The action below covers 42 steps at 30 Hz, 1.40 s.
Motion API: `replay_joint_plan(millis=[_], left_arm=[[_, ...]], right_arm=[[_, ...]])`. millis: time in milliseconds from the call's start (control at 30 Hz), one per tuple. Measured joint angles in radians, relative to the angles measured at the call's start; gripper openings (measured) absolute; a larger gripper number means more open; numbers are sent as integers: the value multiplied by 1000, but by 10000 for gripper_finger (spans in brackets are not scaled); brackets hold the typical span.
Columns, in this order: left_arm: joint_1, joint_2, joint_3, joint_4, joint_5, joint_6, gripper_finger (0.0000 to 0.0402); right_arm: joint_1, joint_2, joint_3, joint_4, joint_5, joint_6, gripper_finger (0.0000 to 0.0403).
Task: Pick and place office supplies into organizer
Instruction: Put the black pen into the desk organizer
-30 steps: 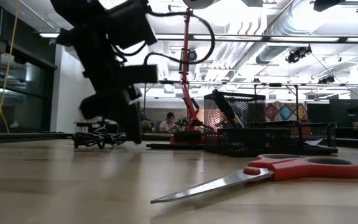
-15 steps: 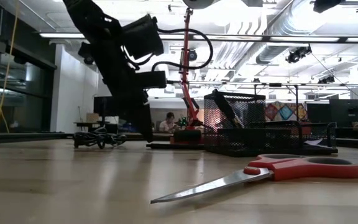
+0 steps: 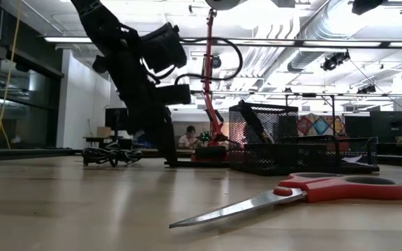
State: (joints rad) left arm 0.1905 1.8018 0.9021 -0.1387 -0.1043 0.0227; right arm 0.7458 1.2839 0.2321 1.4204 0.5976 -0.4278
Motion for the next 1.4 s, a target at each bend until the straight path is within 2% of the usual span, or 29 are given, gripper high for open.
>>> replay_joint_plan(millis=[267, 533, 633, 733, 1033, 1400], left_arm=[[-1, 28, 3, 38, 7, -1, 120], [-2, 29, 5, 14, 10, -5, 15], [-2, 29, 4, 18, -23, 27, 19], [-2, 22, 3, 21, -35, 42, 6], [-9, 6, 3, -26, -34, 45, 0], [-24, -43, -6, -10, 26, 23, 14]], right_arm=[[0, 0, 0, -1, 0, 0, 154], [0, 0, 0, -3, 1, 0, 154], [0, 0, 0, -3, 1, 0, 154], [0, 0, 0, -3, 1, 0, 154], [-2, 0, 0, -23, 10, 1, 154], [-50, 1, 0, -56, 10, 68, 154]])
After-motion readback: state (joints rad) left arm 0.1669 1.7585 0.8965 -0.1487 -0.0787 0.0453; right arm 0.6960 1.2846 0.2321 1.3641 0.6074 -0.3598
